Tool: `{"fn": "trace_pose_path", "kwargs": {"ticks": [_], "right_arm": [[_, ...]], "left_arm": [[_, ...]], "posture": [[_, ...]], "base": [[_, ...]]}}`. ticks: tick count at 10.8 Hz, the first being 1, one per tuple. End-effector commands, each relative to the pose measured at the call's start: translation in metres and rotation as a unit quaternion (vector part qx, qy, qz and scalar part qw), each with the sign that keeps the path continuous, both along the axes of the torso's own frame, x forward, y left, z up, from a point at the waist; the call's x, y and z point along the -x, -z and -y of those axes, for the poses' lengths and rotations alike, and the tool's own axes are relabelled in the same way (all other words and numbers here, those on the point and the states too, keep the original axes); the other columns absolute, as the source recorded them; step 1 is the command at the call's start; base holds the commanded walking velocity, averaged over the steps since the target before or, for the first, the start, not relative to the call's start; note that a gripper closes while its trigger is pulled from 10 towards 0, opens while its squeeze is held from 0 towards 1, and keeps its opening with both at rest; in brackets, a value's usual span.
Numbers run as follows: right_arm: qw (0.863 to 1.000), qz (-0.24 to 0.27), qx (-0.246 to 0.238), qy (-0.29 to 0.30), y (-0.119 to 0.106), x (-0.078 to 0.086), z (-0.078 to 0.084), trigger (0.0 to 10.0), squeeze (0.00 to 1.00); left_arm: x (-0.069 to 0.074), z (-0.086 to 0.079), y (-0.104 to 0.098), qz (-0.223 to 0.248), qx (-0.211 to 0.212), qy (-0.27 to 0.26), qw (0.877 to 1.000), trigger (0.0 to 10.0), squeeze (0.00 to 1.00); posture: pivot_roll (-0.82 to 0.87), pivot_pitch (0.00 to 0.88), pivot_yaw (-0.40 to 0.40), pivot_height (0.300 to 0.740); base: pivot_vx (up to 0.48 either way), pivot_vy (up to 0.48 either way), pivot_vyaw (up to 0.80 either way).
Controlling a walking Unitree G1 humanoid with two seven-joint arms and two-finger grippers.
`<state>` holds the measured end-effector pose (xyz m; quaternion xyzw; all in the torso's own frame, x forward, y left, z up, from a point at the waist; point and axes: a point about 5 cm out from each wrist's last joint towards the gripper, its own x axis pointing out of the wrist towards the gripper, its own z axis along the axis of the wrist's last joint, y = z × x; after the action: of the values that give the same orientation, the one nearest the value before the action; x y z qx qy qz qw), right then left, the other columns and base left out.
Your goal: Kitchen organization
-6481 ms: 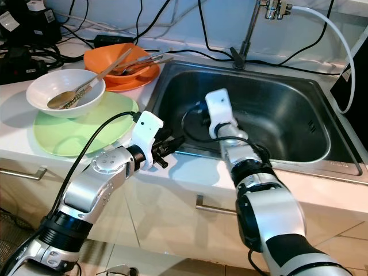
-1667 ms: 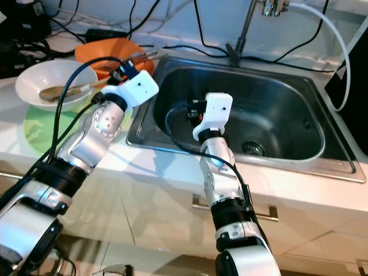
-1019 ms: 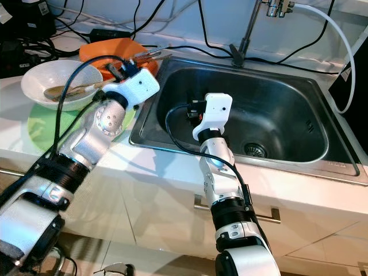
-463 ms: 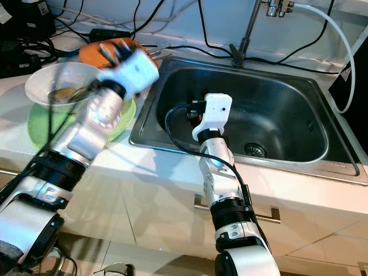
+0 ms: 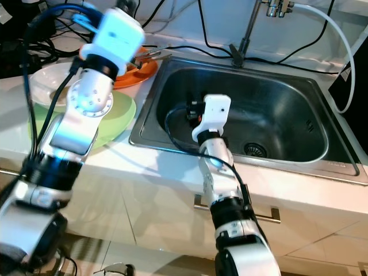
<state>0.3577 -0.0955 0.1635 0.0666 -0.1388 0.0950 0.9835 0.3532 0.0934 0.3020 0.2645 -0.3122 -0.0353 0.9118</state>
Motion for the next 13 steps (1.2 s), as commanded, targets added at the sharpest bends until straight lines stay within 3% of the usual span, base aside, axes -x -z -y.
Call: {"fn": "trace_pose_path", "kwargs": {"ticks": [1,4,7,10,11,12,13], "right_arm": [[1.0,0.01,-0.005,0.007,-0.006,-0.004,0.006,10.0,0.0],[1.0,0.013,-0.001,0.001,-0.008,-0.008,0.004,10.0,0.0],[1.0,0.019,-0.006,0.021,-0.011,-0.013,0.011,10.0,0.0],[0.999,0.038,-0.001,0.018,-0.022,-0.015,0.013,10.0,0.0],[0.999,0.04,0.0,0.014,-0.024,-0.017,0.011,10.0,0.0],[0.999,0.035,-0.004,0.007,-0.023,-0.018,0.007,10.0,0.0],[1.0,0.03,-0.006,-0.002,-0.021,-0.018,0.002,10.0,0.0]], "left_arm": [[0.003,-0.002,0.001,-0.007,0.028,0.016,0.999,10.0,0.0],[0.008,-0.002,0.004,-0.032,0.122,0.081,0.989,10.0,0.0],[0.004,-0.008,-0.004,-0.022,0.112,0.084,0.99,10.0,0.0],[-0.011,-0.026,0.012,-0.061,0.055,0.007,0.997,10.0,0.0],[-0.015,-0.036,0.014,-0.067,0.016,-0.043,0.997,10.0,0.0],[-0.013,-0.036,0.007,-0.039,-0.039,-0.067,0.996,10.0,0.0],[-0.01,-0.033,-0.002,-0.013,-0.064,-0.072,0.995,10.0,0.0]], "posture": [[0.07,0.0,-0.055,0.74],[0.07,0.0,-0.052,0.74],[0.06,0.0,-0.029,0.74],[0.06,0.0,-0.046,0.74],[0.07,0.0,-0.054,0.74],[0.1,0.0,-0.07,0.74],[0.12,0.0,-0.084,0.74]], "base": [[0.0,0.0,0.0],[0.0,0.0,0.0],[0.0,0.0,0.0],[0.0,0.0,0.0],[0.0,0.0,0.0],[0.0,0.0,0.0],[0.0,0.0,0.0]]}}
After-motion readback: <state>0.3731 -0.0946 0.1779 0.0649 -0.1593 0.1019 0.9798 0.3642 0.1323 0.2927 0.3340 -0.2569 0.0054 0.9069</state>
